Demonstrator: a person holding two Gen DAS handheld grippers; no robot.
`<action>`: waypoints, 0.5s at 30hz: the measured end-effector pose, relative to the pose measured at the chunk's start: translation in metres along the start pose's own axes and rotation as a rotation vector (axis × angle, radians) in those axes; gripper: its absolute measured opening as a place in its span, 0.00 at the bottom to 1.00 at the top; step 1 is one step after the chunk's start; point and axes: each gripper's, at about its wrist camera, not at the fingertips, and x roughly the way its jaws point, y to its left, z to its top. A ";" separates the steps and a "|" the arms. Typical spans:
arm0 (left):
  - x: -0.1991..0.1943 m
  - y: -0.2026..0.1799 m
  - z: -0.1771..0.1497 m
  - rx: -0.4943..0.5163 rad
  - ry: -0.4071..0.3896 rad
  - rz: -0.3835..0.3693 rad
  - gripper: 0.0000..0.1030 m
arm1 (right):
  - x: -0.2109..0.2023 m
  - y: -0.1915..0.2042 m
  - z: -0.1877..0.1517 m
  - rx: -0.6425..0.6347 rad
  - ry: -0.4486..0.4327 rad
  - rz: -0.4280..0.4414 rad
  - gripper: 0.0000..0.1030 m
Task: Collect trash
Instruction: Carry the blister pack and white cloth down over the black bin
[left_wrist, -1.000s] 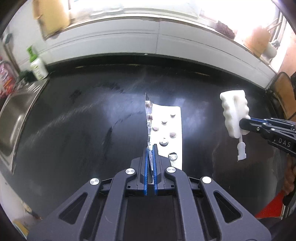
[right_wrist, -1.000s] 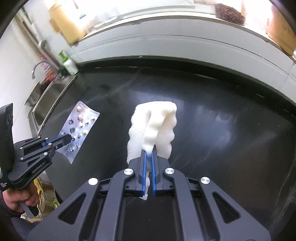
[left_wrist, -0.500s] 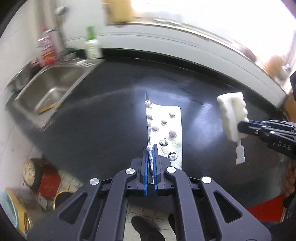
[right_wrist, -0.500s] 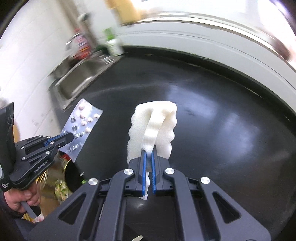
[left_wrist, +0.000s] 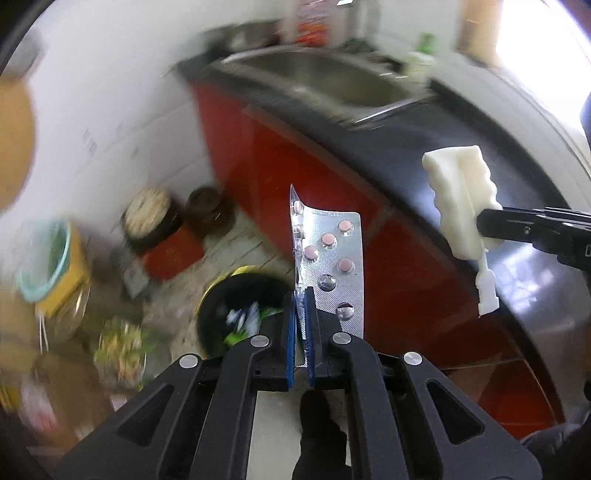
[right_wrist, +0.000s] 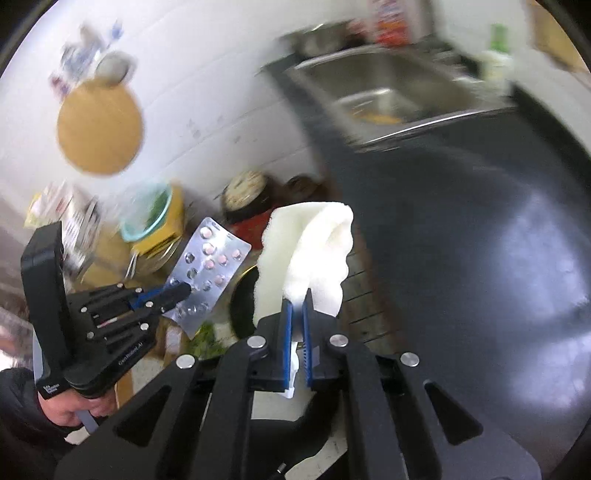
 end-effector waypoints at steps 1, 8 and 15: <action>0.006 0.018 -0.008 -0.035 0.016 0.008 0.04 | 0.015 0.010 0.003 -0.008 0.021 0.017 0.06; 0.064 0.077 -0.041 -0.134 0.105 0.015 0.04 | 0.128 0.053 0.013 -0.015 0.171 0.081 0.06; 0.106 0.098 -0.051 -0.171 0.156 0.011 0.04 | 0.198 0.066 0.007 -0.052 0.271 0.036 0.06</action>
